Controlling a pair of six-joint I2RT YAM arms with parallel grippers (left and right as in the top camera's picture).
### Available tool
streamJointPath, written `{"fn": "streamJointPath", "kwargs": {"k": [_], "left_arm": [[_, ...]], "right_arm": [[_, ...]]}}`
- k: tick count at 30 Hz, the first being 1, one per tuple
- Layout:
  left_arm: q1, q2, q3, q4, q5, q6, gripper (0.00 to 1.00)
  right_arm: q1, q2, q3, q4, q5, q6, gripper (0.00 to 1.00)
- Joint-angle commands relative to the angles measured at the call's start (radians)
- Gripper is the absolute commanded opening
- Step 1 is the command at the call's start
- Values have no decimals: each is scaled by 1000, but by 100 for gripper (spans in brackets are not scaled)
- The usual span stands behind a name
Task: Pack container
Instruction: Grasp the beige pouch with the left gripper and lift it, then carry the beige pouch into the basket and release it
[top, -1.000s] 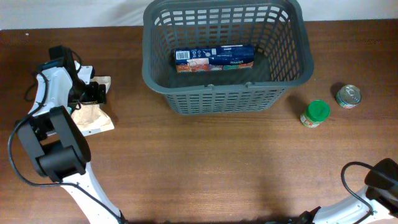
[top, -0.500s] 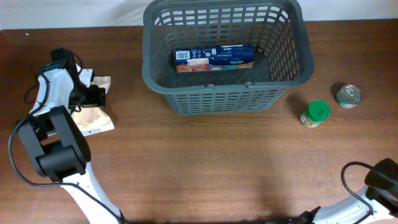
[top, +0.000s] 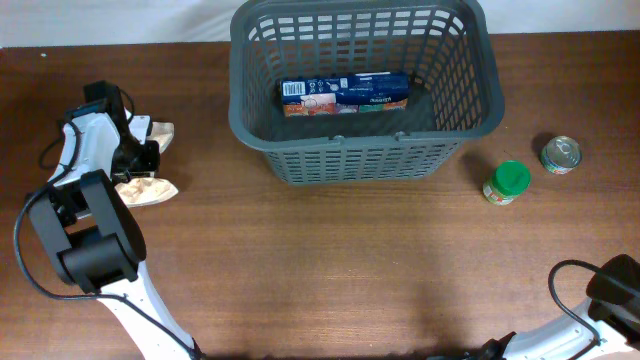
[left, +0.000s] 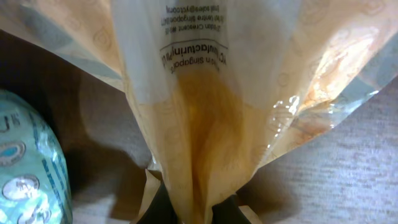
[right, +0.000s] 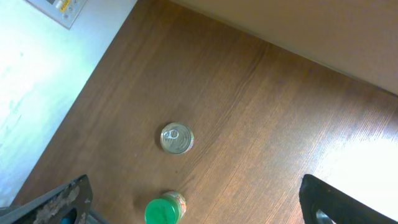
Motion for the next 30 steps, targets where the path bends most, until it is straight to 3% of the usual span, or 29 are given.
{"fn": "streamJointPath", "kwargs": {"k": [1,7,10,15,19,21,23,24,28,30], "left_arm": [[0,14,54,-59,10,5,2],[-29,12,363,-246,10,5,2],[-85,7,667,-381,10,5,2],[-199,1,1027,-428,14,15,2],[-364,0,1336,-412,117,262,2],[-516,0,1460,-389,128,511,2],[-646,-6,1453,-361,135,698,2],[-688,-1,1441,-358,166,734,2],[-763,31,1353,-325,349,747,2],[-793,61,1288,-298,373,746,2]], "right_arm": [[-5,3,0,-6,-5,8,99],[-5,3,0,-6,-5,8,99],[-5,3,0,-6,-5,8,99],[-5,3,0,-6,-5,8,99],[-5,3,1,-6,-5,8,99],[-5,3,0,-6,-5,8,99],[-5,3,0,-6,-5,8,99],[-5,3,0,-6,-5,8,99],[-5,3,0,-6,-5,8,99],[-5,3,0,-6,-5,8,99]]}}
